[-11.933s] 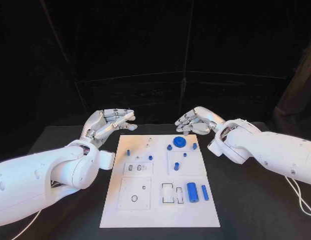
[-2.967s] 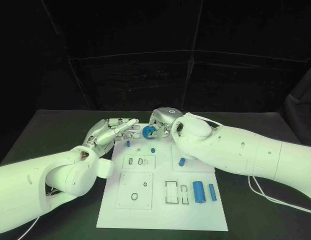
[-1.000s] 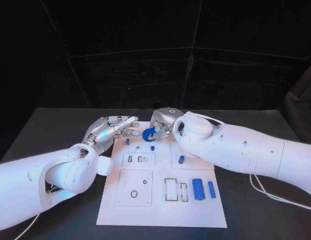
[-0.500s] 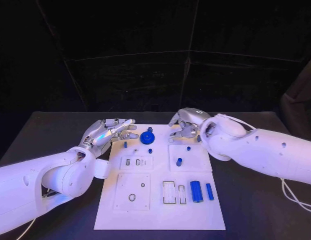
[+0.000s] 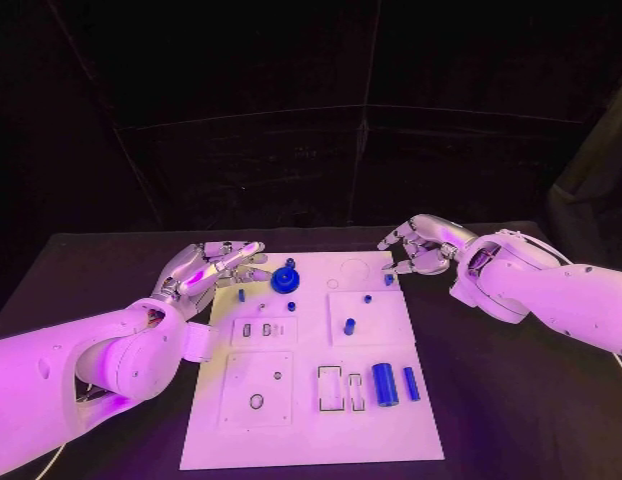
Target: Assemble the parts on the task board
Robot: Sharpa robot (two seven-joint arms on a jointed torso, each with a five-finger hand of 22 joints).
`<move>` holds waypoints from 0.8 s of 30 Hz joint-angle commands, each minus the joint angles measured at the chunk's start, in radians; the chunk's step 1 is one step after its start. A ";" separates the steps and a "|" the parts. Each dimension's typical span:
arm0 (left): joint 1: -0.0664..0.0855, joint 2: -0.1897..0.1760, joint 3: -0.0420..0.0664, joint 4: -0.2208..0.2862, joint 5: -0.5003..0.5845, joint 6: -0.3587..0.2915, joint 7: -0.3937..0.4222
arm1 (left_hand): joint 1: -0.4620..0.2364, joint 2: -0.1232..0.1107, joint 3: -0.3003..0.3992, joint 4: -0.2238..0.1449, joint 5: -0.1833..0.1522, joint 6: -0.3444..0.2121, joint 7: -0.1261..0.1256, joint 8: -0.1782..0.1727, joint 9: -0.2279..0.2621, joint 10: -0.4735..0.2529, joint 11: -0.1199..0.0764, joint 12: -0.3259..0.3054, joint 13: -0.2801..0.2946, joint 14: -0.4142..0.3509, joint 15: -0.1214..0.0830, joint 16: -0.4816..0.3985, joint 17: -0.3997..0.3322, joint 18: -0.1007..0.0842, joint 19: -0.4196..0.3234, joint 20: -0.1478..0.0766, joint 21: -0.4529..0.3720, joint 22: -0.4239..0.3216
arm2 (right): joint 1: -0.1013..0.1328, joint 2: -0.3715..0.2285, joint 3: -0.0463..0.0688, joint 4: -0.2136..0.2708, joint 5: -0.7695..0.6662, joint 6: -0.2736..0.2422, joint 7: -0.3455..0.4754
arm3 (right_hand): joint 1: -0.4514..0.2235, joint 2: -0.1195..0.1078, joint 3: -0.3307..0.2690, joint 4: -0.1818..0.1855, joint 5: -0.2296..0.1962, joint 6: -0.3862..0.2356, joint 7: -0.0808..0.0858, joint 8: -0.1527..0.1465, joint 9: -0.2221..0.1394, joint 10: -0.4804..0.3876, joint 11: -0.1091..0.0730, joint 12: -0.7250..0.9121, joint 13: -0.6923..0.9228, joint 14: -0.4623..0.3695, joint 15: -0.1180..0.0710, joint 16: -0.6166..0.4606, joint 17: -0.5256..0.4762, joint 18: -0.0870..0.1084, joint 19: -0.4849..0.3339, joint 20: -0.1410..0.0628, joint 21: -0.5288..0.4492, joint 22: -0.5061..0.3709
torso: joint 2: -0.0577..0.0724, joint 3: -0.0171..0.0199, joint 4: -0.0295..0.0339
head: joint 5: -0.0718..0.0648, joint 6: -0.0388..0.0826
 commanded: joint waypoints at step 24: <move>0.000 0.007 -0.002 -0.017 -0.002 0.017 0.001 | 0.005 0.005 0.001 -0.004 0.000 -0.005 0.000 -0.006 0.000 -0.007 -0.001 -0.005 -0.001 -0.007 0.003 -0.005 0.002 0.014 -0.005 0.004 -0.004 -0.001 | -0.062 0.019 0.000 -0.084 0.049 0.022 0.058 | -0.001 0.014 -0.008 -0.007 0.017 0.001 0.007 0.006 0.003 -0.003 0.011 -0.005 0.001 0.077 0.010 -0.001 0.139 -0.001 0.002 0.009 -0.001 0.005 | -0.001 -0.0043 0.0025 | -0.005 -0.017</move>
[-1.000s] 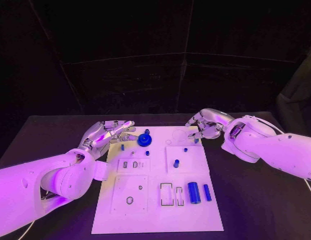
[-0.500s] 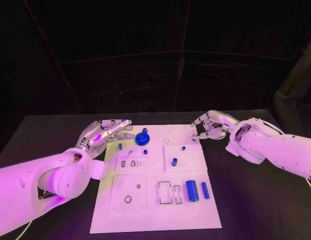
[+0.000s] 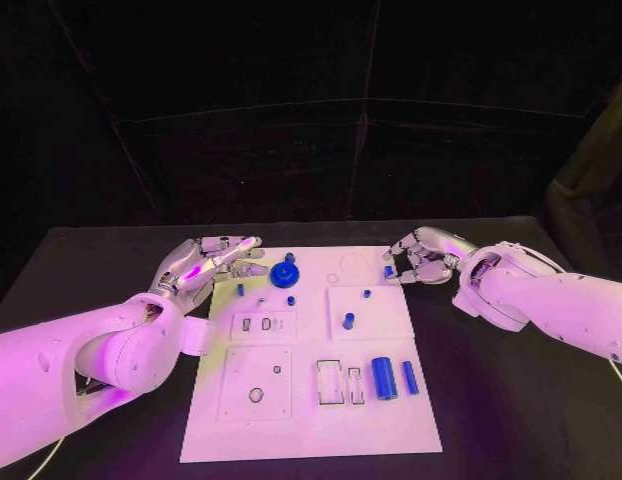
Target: Assemble the parts on the task board
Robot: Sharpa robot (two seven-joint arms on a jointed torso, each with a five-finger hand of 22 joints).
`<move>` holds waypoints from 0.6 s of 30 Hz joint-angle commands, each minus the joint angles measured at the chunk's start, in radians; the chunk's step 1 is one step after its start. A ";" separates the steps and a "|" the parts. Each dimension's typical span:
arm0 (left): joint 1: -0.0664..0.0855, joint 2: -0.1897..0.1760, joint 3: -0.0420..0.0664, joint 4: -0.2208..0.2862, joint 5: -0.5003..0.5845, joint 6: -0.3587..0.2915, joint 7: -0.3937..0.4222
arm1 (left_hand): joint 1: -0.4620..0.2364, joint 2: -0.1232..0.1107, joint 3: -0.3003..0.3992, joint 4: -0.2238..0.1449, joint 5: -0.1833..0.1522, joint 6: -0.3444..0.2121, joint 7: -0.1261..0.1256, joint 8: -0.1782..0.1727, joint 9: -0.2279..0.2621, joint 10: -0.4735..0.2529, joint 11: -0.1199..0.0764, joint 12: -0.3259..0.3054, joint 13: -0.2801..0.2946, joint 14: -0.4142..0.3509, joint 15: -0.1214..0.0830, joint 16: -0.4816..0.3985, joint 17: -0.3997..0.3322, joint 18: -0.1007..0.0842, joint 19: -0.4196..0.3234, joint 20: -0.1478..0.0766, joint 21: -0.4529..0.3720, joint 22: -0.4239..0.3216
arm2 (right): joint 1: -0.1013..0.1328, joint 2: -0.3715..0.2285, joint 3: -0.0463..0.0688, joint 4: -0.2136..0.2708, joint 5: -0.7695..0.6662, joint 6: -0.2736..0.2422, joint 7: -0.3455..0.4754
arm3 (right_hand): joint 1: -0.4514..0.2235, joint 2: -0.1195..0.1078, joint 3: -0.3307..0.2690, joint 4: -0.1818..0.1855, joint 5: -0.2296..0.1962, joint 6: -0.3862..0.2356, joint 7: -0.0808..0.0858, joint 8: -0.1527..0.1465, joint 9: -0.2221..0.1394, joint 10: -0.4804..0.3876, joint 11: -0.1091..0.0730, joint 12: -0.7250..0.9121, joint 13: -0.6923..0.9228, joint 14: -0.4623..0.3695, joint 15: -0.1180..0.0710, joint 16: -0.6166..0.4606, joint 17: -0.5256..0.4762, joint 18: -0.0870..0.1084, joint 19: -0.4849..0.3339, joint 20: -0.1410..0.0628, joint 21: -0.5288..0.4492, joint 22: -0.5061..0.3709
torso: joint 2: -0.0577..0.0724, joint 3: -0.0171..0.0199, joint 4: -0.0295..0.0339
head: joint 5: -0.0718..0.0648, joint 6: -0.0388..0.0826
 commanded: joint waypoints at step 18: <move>0.001 0.002 0.000 -0.002 -0.002 0.015 0.000 | 0.005 0.005 0.001 -0.004 0.000 -0.005 0.000 -0.006 0.000 -0.007 -0.001 -0.005 -0.001 -0.007 0.003 -0.005 0.002 0.014 -0.005 0.004 -0.004 -0.001 | -0.007 0.020 0.001 -0.031 -0.010 0.027 0.000 | 0.024 0.045 0.009 -0.021 -0.015 0.037 0.002 0.017 0.005 0.005 0.007 0.007 0.008 0.082 0.006 0.001 0.144 -0.001 0.006 0.010 0.002 0.008 | -0.001 0.0001 -0.0007 | 0.001 -0.006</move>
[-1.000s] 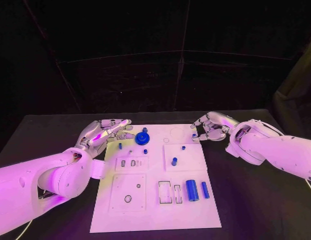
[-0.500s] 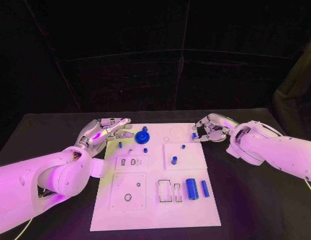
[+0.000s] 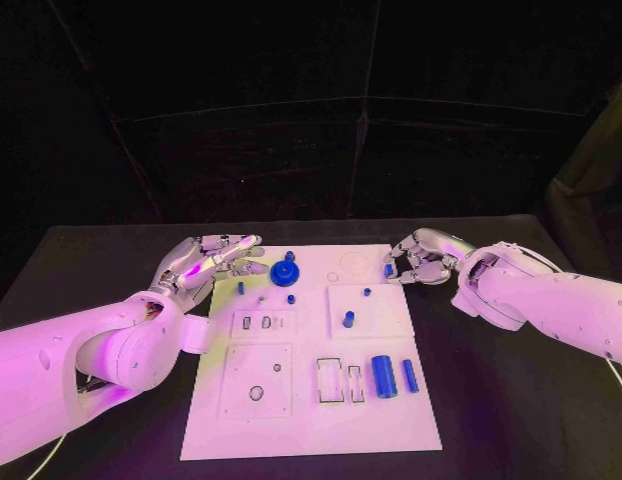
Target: Assemble the parts on the task board
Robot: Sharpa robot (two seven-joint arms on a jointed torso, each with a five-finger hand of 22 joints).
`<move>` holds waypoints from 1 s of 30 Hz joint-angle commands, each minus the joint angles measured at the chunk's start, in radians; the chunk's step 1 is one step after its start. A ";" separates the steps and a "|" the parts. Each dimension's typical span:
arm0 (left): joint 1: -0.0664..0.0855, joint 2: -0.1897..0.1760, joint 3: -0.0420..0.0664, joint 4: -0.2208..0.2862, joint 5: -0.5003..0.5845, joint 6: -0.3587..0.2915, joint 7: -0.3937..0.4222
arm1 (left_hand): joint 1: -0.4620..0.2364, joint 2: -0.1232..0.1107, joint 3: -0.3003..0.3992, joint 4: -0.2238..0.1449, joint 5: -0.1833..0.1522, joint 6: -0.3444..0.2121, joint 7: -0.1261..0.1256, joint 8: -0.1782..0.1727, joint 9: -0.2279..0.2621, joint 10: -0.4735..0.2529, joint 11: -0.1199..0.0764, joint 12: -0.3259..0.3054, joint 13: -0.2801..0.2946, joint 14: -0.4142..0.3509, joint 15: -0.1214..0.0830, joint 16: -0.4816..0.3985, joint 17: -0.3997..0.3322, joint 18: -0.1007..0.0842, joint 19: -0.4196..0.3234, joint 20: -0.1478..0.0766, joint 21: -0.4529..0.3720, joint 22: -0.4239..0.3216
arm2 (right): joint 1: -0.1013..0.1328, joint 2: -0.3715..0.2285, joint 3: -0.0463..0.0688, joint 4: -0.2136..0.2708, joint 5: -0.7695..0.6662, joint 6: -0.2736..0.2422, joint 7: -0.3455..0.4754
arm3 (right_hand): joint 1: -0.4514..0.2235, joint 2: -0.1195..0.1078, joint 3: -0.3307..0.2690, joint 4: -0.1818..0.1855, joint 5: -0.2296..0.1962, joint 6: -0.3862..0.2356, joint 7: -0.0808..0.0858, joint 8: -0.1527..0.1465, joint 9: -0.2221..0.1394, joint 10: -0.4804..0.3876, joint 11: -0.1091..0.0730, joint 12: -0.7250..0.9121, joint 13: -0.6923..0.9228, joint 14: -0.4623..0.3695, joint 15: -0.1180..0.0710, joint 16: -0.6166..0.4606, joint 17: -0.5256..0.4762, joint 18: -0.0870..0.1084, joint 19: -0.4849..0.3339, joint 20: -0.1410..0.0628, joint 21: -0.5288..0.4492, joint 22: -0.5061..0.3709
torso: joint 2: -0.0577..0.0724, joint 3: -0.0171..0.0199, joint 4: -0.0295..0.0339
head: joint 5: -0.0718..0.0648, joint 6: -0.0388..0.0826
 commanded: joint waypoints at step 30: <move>0.001 0.001 0.000 -0.001 -0.002 0.016 -0.003 | 0.005 0.006 0.002 -0.006 0.000 -0.004 0.000 -0.007 0.000 -0.006 -0.001 -0.005 -0.001 -0.007 0.003 -0.007 0.001 0.014 -0.005 0.005 -0.005 -0.002 | -0.001 0.021 0.000 -0.021 -0.017 0.021 -0.007 | 0.035 0.086 0.079 -0.053 -0.110 0.111 -0.027 0.030 0.005 0.012 -0.019 0.020 0.015 0.085 -0.011 0.007 0.159 -0.005 0.016 -0.008 0.012 0.024 | 0.000 0.0008 0.0000 | -0.003 -0.010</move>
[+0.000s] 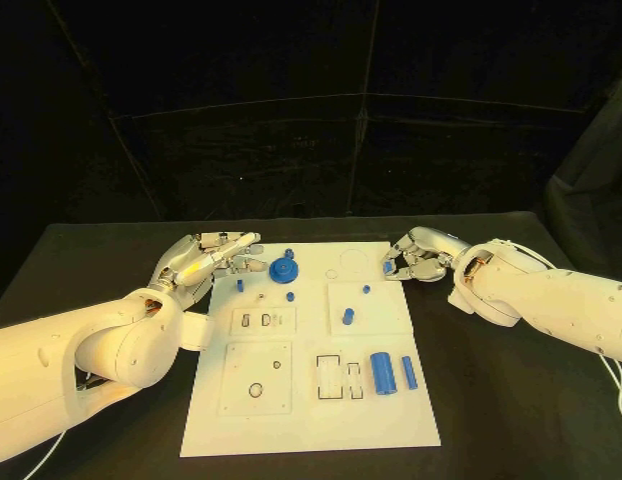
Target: Assemble the parts on the task board
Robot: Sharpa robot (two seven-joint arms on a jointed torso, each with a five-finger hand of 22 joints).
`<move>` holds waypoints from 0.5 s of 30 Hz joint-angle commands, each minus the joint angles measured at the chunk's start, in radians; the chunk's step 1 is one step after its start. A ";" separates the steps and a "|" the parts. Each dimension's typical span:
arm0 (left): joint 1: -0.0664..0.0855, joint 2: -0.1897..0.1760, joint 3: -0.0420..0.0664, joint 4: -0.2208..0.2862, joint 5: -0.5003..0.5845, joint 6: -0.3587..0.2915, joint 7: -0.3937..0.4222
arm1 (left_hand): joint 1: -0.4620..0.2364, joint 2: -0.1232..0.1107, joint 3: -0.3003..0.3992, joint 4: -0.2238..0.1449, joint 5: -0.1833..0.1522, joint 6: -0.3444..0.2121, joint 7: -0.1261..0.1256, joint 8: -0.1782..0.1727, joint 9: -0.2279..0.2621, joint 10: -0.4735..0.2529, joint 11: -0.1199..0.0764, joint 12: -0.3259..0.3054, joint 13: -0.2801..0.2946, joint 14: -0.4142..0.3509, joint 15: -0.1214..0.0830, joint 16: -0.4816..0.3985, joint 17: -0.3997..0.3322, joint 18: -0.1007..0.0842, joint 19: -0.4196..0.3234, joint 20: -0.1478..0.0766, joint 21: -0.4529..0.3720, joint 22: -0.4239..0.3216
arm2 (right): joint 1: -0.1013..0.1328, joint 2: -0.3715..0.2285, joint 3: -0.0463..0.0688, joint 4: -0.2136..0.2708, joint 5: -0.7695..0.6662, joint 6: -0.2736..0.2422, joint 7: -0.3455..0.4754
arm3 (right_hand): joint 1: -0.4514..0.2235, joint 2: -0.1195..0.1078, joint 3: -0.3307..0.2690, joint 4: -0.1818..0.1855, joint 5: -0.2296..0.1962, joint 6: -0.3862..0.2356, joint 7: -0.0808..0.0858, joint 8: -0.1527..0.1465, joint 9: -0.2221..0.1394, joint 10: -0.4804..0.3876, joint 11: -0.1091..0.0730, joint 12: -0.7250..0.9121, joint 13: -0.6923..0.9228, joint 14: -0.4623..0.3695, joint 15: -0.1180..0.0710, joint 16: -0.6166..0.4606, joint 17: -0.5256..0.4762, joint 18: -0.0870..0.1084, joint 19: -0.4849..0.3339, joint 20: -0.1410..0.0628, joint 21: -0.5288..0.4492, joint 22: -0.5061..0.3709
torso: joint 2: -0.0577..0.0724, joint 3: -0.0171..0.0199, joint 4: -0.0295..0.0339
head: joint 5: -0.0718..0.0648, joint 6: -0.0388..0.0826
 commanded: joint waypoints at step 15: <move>0.001 -0.007 0.000 0.007 -0.002 0.012 -0.002 | 0.005 0.006 0.002 -0.006 0.000 -0.004 0.000 -0.007 0.000 -0.006 -0.001 -0.005 -0.001 -0.007 0.003 -0.007 0.002 0.014 -0.006 0.005 -0.005 -0.001 | 0.004 -0.044 0.003 0.132 0.010 -0.085 -0.096 | -0.015 0.031 0.047 -0.010 0.022 0.028 -0.008 0.005 -0.001 0.009 -0.023 -0.005 -0.012 0.082 -0.015 0.008 0.161 -0.007 0.010 -0.012 0.007 0.009 | -0.004 -0.0036 0.0006 | 0.000 0.003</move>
